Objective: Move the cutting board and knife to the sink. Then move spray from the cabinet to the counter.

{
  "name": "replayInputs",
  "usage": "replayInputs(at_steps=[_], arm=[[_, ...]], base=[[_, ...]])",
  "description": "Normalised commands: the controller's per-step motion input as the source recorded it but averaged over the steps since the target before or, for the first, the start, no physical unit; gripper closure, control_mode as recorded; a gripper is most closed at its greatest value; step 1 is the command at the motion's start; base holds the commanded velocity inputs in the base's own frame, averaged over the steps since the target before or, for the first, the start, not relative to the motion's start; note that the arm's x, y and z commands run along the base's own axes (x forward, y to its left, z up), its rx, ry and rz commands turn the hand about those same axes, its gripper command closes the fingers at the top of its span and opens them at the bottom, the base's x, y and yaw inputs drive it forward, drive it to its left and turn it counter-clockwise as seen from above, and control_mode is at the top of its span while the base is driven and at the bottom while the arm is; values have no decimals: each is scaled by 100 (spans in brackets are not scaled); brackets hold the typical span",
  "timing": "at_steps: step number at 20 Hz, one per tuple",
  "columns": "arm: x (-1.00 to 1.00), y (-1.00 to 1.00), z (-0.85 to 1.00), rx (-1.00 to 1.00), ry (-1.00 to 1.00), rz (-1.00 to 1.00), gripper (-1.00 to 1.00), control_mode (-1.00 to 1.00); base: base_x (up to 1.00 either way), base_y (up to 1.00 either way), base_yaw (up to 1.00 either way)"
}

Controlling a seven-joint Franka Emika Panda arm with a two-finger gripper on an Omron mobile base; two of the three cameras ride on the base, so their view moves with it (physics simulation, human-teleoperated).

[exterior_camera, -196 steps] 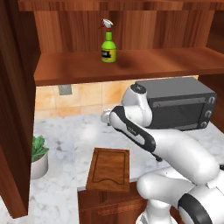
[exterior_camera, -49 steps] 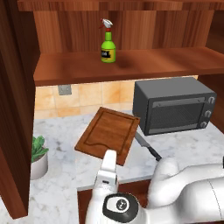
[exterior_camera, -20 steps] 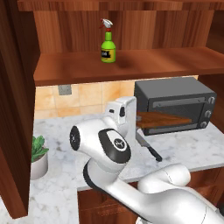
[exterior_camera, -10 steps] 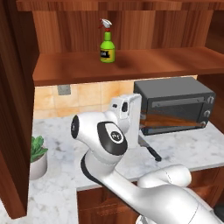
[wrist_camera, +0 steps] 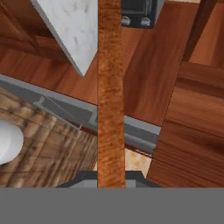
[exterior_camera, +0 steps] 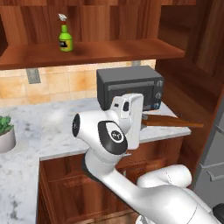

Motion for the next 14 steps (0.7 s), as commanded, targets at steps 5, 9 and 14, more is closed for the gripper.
replayInputs(at_steps=[5, 9, 14], arm=[[0, 0, 0, 0, 0, 0, 100, 100], [0, 0, 0, 0, 0, 0, 100, 100], [0, 0, 0, 0, 0, 0, 100, 100]], base=[[-46, -28, 9], [-18, -16, 69], [-26, -30, 79]])
